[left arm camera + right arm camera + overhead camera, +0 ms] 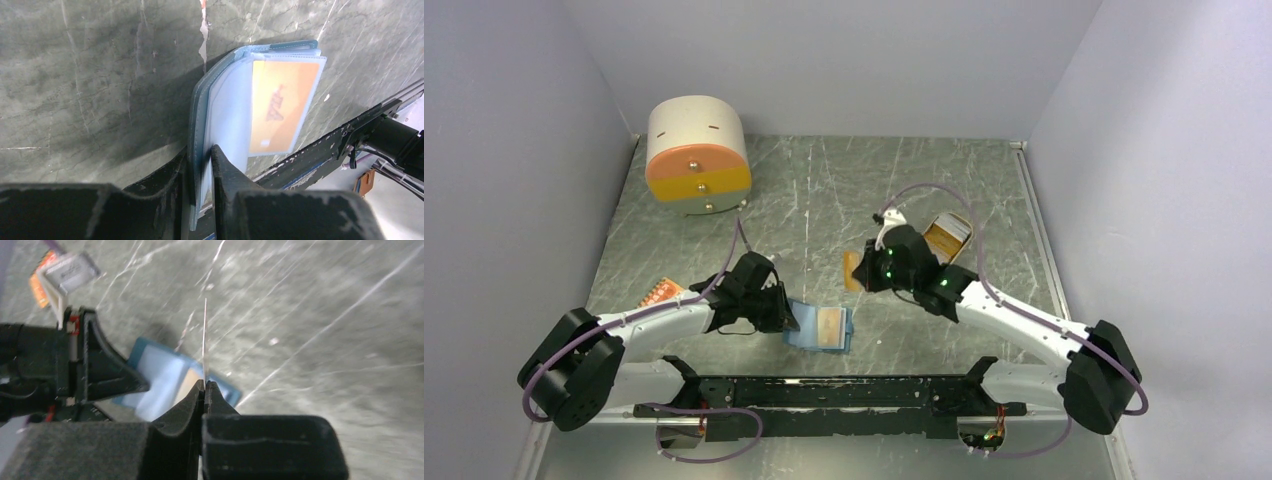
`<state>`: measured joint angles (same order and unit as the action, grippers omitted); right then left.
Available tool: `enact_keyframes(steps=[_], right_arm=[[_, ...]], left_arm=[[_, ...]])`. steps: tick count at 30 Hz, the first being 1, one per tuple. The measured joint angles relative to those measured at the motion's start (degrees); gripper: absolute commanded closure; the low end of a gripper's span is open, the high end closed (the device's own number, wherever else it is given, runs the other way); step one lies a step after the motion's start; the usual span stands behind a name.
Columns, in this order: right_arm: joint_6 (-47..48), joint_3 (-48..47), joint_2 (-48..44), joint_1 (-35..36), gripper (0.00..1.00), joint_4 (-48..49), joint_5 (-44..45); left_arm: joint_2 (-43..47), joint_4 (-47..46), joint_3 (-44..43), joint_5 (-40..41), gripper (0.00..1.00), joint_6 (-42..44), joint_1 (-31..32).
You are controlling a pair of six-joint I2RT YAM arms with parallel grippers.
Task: Put the credit cards into the card holder
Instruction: Insert the credit card into the card holder.
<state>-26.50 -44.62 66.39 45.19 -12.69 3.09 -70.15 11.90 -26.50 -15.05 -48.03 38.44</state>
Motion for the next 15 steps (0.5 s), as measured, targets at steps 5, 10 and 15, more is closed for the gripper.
enact_keyframes(steps=[5, 10, 15], right_arm=[[-11.0, 9.1, 0.7, 3.8, 1.00, 10.3, -5.5], [-20.1, 14.8, 3.5, 6.6, 1.00, 22.2, -8.1], [-24.9, 17.0, 7.1, 8.8, 1.00, 29.2, -8.0]], left_arm=[[0.2, 0.1, 0.0, -0.2, 0.72, 0.0, -0.3], [1.4, 0.5, 0.1, -0.2, 0.69, 0.0, -0.7], [2.8, 1.6, 0.1, -0.1, 0.70, 0.0, -1.5]])
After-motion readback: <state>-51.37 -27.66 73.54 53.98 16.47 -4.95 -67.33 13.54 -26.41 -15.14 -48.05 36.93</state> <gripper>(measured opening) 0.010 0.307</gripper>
